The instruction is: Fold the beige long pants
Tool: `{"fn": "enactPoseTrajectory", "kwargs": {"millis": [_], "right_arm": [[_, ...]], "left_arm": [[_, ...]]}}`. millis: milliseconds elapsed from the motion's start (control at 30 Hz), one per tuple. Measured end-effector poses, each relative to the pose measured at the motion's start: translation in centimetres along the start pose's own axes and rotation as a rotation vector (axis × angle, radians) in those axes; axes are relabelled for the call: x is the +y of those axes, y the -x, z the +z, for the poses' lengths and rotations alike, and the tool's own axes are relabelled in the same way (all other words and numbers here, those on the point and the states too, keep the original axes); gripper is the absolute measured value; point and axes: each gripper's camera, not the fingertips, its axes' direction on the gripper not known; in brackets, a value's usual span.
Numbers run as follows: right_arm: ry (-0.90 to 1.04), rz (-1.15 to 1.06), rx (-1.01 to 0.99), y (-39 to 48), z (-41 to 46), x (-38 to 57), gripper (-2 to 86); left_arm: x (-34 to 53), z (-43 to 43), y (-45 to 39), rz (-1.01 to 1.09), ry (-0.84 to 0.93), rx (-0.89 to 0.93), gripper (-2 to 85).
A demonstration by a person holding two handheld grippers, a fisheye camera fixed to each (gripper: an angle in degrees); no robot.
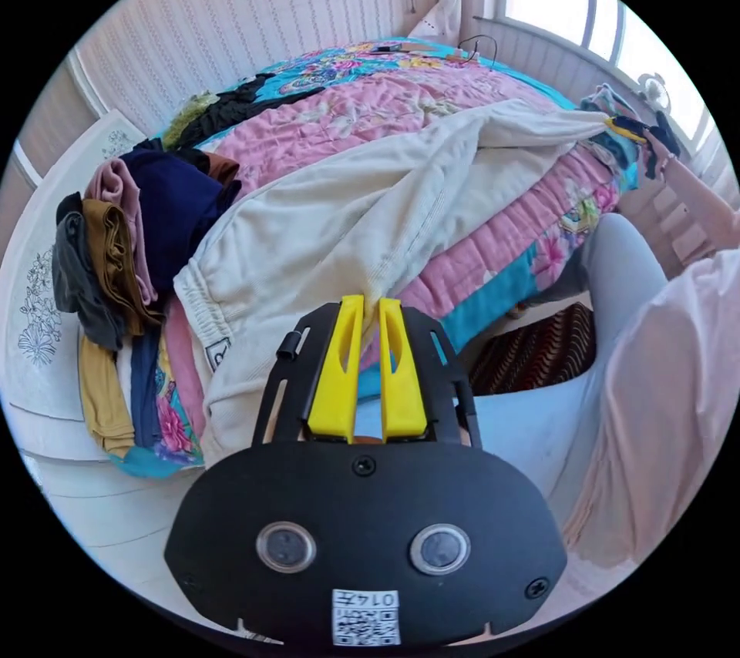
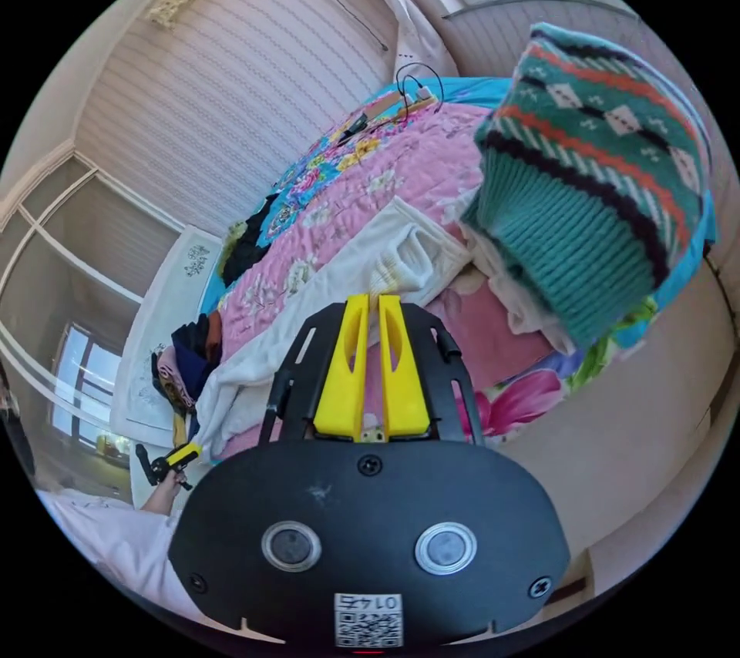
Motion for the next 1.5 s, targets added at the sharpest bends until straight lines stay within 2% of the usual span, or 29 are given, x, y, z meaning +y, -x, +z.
{"fn": "enactPoseTrajectory", "kwargs": {"millis": [100, 267, 333, 400, 467, 567, 733, 867, 1000, 1067, 1167, 1200, 1267, 1333, 1400, 1500], "right_arm": [[0.043, 0.059, 0.108, -2.8, -4.0, 1.7, 2.2], [0.185, 0.142, 0.277, -6.1, -4.8, 3.9, 3.8], [0.151, 0.147, 0.364, -5.8, -5.4, 3.7, 4.3], [0.124, 0.077, 0.374, -4.5, -5.6, 2.1, 5.2], [0.132, 0.0, 0.367, -3.0, -4.8, 0.2, 6.5], [0.154, -0.161, 0.392, 0.8, -1.9, -3.4, 9.1], [0.224, -0.361, 0.37, 7.1, 5.3, -9.6, 12.4], [0.327, -0.415, 0.403, 10.2, 11.9, -15.2, 16.8], [0.328, -0.353, 0.463, 10.2, 16.8, -19.8, 17.3], [0.329, -0.303, 0.461, 9.5, 18.5, -21.2, 17.3], [0.379, -0.205, 0.44, 7.6, 21.5, -22.5, 16.5], [0.418, -0.183, 0.453, 7.0, 22.6, -22.5, 15.6], [0.426, -0.208, 0.489, 7.3, 23.2, -22.5, 14.0], [0.454, -0.276, 0.503, 8.2, 23.3, -22.4, 10.1], [0.455, -0.36, 0.468, 9.5, 22.2, -22.2, 2.5], [0.351, -0.406, 0.422, 10.8, 18.7, -22.1, 0.8]], "left_arm": [[2.5, -0.4, 0.3, -0.047, 0.039, 0.109, 4.2], [5.8, 1.4, 1.0, -0.194, 0.124, 0.23, 5.0], [6.0, 1.1, 1.5, -0.215, 0.145, 0.236, 3.6], [6.0, -0.8, 2.9, -0.225, 0.093, 0.244, 3.2], [5.7, -2.3, 4.5, -0.251, 0.043, 0.209, 3.5], [3.9, -3.4, 8.2, -0.329, -0.048, 0.048, 4.9], [-2.1, -0.9, 15.4, -0.496, -0.105, -0.135, 9.8], [-7.3, 3.9, 21.2, -0.634, 0.001, -0.137, 15.5], [-9.5, 8.5, 24.3, -0.696, 0.166, -0.124, 15.9], [-9.6, 8.6, 24.8, -0.727, 0.165, -0.102, 15.0], [-9.8, 7.6, 24.0, -0.652, 0.132, -0.137, 11.7], [-10.1, 6.7, 23.1, -0.574, 0.094, -0.153, 5.5], [-10.4, 5.3, 21.8, -0.554, 0.033, -0.174, 0.9], [-10.4, 4.2, 20.6, -0.541, -0.003, -0.222, -0.3], [-9.9, 2.5, 19.4, -0.534, -0.079, -0.235, -0.8], [-10.0, -0.8, 18.0, -0.512, -0.181, -0.3, -0.9]]}}
